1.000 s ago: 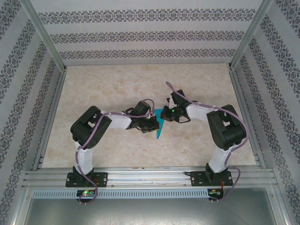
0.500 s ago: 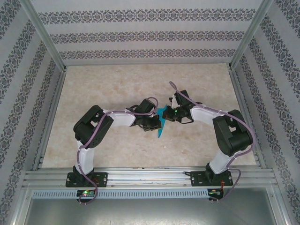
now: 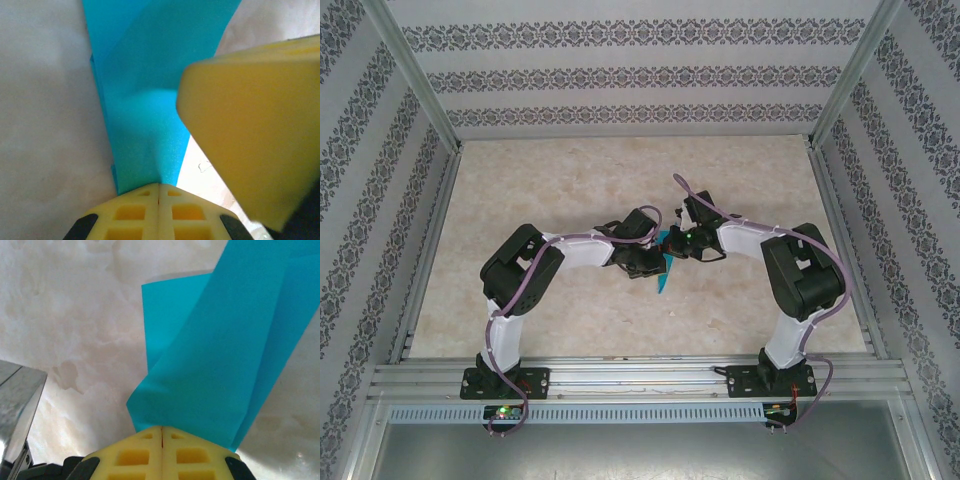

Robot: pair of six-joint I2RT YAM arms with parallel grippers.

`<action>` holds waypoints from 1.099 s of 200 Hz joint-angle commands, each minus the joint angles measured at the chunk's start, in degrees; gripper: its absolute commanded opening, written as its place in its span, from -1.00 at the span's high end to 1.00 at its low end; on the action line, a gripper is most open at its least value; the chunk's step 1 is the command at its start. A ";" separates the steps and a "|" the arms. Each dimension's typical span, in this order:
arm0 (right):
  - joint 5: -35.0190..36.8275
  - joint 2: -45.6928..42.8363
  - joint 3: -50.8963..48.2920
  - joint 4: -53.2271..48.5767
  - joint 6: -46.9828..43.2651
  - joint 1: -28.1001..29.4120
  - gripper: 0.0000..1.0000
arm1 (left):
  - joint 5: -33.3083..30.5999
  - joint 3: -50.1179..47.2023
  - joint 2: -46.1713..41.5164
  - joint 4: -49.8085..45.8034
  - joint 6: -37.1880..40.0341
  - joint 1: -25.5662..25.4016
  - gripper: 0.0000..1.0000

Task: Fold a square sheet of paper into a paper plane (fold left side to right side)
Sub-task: Fold the wing for the fifth time at the center of the table.

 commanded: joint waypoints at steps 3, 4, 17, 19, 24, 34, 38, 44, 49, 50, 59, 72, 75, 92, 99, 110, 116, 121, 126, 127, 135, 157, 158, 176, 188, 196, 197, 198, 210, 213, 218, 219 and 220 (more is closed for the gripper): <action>1.37 1.19 0.79 -0.89 0.32 0.51 0.96 | -6.44 -1.60 5.21 -10.08 1.14 -0.93 1.00; 1.37 1.19 0.77 -0.88 0.37 0.46 0.96 | -6.49 -1.56 5.17 -10.09 1.14 -0.93 1.00; 1.37 1.63 0.39 -0.74 0.63 0.51 0.97 | -6.54 -1.40 5.34 -10.30 1.05 -0.98 1.00; 1.37 1.74 0.40 -0.73 0.67 0.51 0.97 | -6.54 -1.42 5.42 -10.30 1.01 -1.01 1.00; 1.37 1.87 0.33 -0.75 0.68 0.55 0.97 | -6.61 -1.32 5.48 -10.48 1.04 -0.96 1.00; 1.60 2.05 0.00 -0.92 0.74 0.51 0.97 | -6.62 -1.24 5.60 -10.70 1.05 -0.97 1.00; 1.73 2.07 -0.08 -0.95 0.77 0.51 0.97 | -6.69 -1.12 5.60 -10.71 1.04 -1.01 1.00; 2.04 2.07 -0.23 -1.12 0.73 0.49 0.97 | -6.72 -1.09 5.73 -10.84 1.05 -0.97 1.00; 2.35 2.07 -0.43 -1.21 0.61 0.51 0.97 | -6.76 -1.07 5.79 -10.96 1.05 -1.03 1.00; 2.43 2.07 -0.46 -1.22 0.60 0.51 0.97 | -6.78 -1.03 5.81 -10.96 1.01 -1.06 1.00; 2.92 2.07 -0.78 -1.38 0.44 0.42 0.97 | -6.83 -0.98 5.89 -11.15 0.96 -1.02 1.00; 3.38 1.94 -1.24 -1.37 0.21 0.09 0.97 | -6.97 -0.86 6.01 -11.39 0.87 -1.02 1.00; 3.45 1.98 -1.31 -1.33 0.19 0.07 0.97 | -7.02 -0.89 5.94 -11.41 0.74 -1.02 1.00; 3.95 1.81 -1.72 -1.40 -0.49 -0.36 0.97 | -7.32 -0.72 6.10 -11.92 0.68 -0.96 1.00; 4.24 1.64 -1.81 -1.46 -0.78 -0.58 0.97 | -7.50 -0.69 6.17 -12.11 0.56 -1.01 1.00; 4.27 1.63 -1.82 -1.50 -1.37 -1.02 0.97 | -7.55 -0.62 6.19 -12.28 0.56 -0.99 1.00; 4.40 1.70 -1.80 -1.43 -1.62 -1.30 0.97 | -7.60 -0.55 6.27 -12.35 0.50 -1.07 1.00; 4.38 1.85 -1.73 -1.41 -1.84 -1.54 0.97 | -7.60 -0.54 6.31 -12.46 0.52 -1.00 1.00; 4.36 1.97 -1.59 -1.41 -2.16 -1.75 0.97 | -7.60 -0.48 6.28 -12.54 0.50 -1.02 1.00; 4.31 2.02 -1.56 -1.40 -2.19 -1.81 0.97 | -7.64 -0.47 6.36 -12.55 0.51 -0.97 1.00; 4.36 2.24 -1.37 -1.40 -2.54 -2.16 0.97 | -7.68 -0.48 6.40 -12.69 0.52 -1.02 1.00; 4.44 2.38 -1.02 -1.39 -3.25 -3.30 0.97 | -7.86 -0.32 6.45 -12.94 0.39 -1.02 1.00; 4.44 2.36 -1.02 -1.39 -3.26 -3.33 0.97 | -7.81 -0.35 6.49 -12.92 0.37 -1.02 1.00; 4.18 2.70 -0.34 -1.21 -3.94 -4.01 0.98 | -7.81 -0.12 6.66 -13.26 0.34 -1.01 1.00; 4.01 3.04 0.28 -1.14 -4.39 -4.49 0.97 | -7.85 0.05 6.90 -13.47 0.43 -1.03 1.00; 4.00 3.34 0.59 -1.15 -4.50 -4.91 0.97 | -7.79 0.12 6.97 -13.52 0.42 -1.02 1.00; 4.00 3.37 0.62 -1.15 -4.55 -4.97 0.97 | -7.78 0.09 6.97 -13.52 0.43 -1.02 1.00; 4.00 3.42 0.69 -1.23 -4.61 -5.04 0.97 | -7.82 0.08 6.97 -13.52 0.43 -1.02 1.00; 3.74 3.60 1.06 -1.22 -4.70 -5.68 0.97 | -7.78 0.07 6.94 -13.56 0.35 -1.02 1.00; 3.70 3.72 1.17 -1.20 -4.73 -5.85 0.97 | -7.85 0.08 6.91 -13.60 0.41 -1.04 1.00; 3.59 3.78 1.32 -1.15 -4.78 -6.11 0.97 | -7.85 0.16 7.04 -13.61 0.35 -1.03 1.00; 3.53 3.76 1.38 -1.14 -4.77 -6.19 0.97 | -7.86 0.16 7.05 -13.61 0.39 -1.02 1.00; 3.50 3.80 1.42 -1.14 -4.81 -6.22 0.98 | -7.86 0.16 7.06 -13.61 0.37 -1.02 1.00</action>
